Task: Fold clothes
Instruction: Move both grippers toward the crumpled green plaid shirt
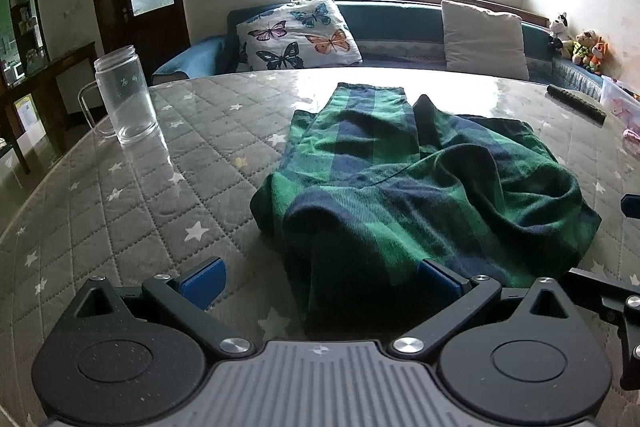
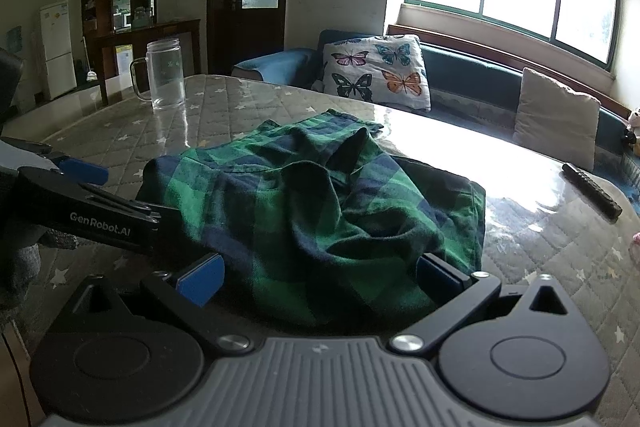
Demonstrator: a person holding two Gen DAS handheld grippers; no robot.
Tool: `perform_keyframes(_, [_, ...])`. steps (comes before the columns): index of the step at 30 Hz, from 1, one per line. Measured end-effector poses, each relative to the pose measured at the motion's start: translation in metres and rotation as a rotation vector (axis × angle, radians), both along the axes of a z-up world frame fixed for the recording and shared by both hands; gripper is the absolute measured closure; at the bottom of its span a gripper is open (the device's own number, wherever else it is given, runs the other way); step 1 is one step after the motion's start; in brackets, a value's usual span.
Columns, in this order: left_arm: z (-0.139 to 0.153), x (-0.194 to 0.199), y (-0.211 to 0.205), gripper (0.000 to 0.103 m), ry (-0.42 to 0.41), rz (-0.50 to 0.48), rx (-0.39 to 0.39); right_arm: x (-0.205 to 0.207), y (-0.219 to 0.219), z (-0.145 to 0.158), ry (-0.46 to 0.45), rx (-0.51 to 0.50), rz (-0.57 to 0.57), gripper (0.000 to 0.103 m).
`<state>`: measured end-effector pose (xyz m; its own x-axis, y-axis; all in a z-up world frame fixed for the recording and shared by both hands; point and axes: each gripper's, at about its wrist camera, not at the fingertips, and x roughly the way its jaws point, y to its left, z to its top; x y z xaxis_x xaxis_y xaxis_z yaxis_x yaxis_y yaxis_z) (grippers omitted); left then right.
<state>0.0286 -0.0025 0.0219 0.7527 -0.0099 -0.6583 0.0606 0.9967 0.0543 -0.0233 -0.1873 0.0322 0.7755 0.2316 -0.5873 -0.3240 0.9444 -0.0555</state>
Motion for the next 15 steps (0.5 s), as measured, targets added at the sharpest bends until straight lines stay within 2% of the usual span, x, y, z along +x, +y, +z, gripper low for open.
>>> perform_keyframes(15, [0.003, 0.021, 0.012, 0.0, -0.014, -0.002, -0.001, 0.022, -0.005, 0.004, -0.003, -0.004, 0.003, 0.0])
